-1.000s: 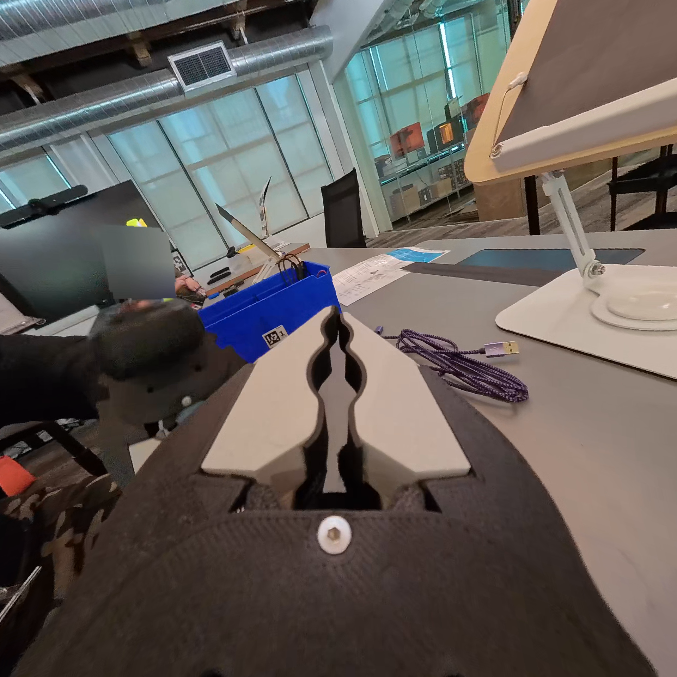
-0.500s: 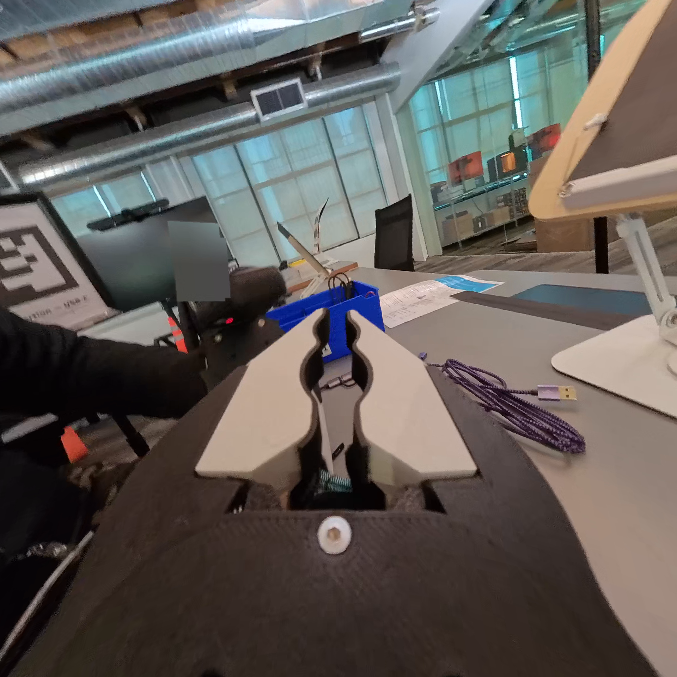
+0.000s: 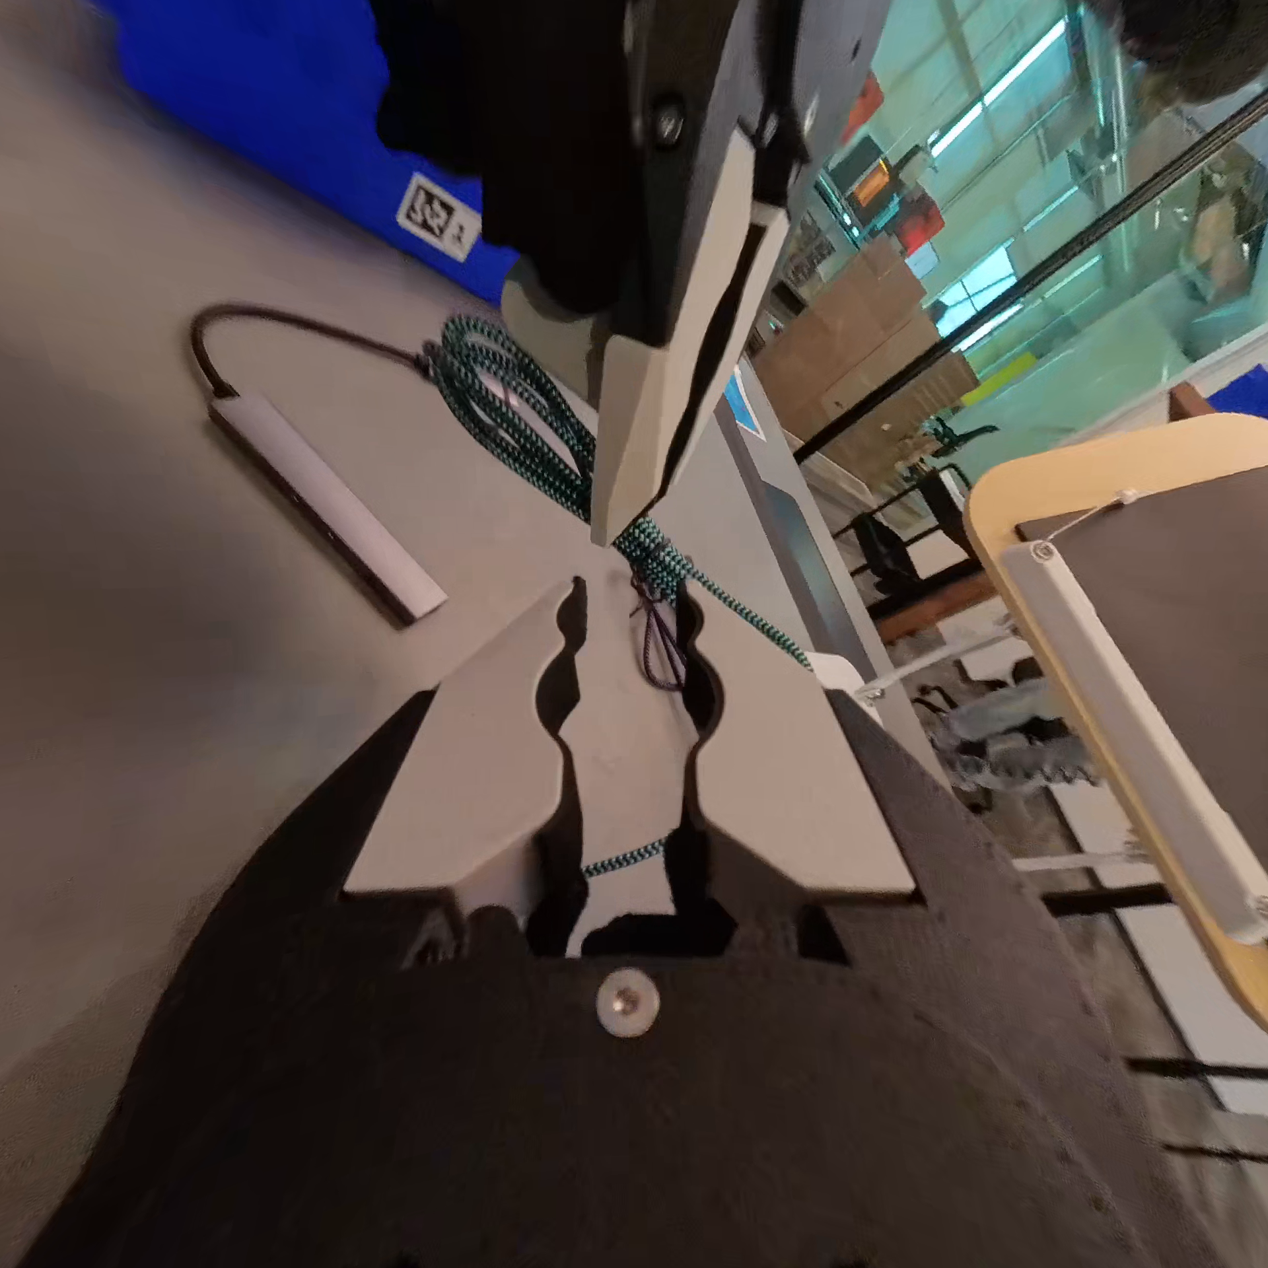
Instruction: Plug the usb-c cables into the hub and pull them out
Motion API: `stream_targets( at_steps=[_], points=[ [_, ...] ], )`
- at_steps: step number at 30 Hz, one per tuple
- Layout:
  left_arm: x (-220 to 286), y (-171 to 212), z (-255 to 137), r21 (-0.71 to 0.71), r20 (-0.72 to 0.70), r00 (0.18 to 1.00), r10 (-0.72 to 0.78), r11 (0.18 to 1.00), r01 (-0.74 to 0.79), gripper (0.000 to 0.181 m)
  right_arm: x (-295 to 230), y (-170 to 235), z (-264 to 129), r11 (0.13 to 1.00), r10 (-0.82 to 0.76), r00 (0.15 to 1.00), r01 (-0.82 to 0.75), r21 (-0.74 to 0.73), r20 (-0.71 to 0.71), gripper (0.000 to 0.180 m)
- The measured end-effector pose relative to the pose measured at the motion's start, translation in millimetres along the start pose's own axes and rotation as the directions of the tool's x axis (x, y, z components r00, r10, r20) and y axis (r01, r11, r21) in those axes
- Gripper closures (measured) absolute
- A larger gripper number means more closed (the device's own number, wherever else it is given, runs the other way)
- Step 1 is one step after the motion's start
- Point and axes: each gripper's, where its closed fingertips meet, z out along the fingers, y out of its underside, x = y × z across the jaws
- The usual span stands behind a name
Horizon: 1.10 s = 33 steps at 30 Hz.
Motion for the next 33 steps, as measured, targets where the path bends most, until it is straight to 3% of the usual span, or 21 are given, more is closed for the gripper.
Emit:
stream_targets(
  at_steps=[9,14,20,24,28,33],
  points=[
    [8,-5,3,0.000,-0.021,1.000,-0.001,1.000,0.001,0.170,2,8,4,0.995,-0.076,0.996,0.072,-0.075,-0.050,0.180],
    [7,-9,3,0.019,-0.016,1.000,-0.008,1.000,0.008,0.171,2,8,2,0.998,-0.007,1.000,0.006,-0.056,-0.027,0.180],
    [6,-14,0,0.044,-0.024,1.000,-0.020,0.999,0.021,0.171,2,13,4,0.997,-0.016,0.999,0.014,-0.082,-0.029,0.159],
    [7,-13,2,0.041,-0.023,1.000,-0.015,0.999,0.015,0.171,5,14,3,0.995,-0.026,0.998,0.021,-0.098,-0.052,0.179],
    [6,-15,1,0.060,-0.013,1.000,-0.015,0.998,0.016,0.171,5,17,4,0.993,0.029,0.999,-0.034,-0.113,-0.044,0.180],
    [7,-23,-2,0.120,-0.004,1.000,-0.010,0.993,0.010,0.171,10,15,1,0.960,0.277,0.961,-0.276,-0.047,-0.002,0.180]
  ],
)
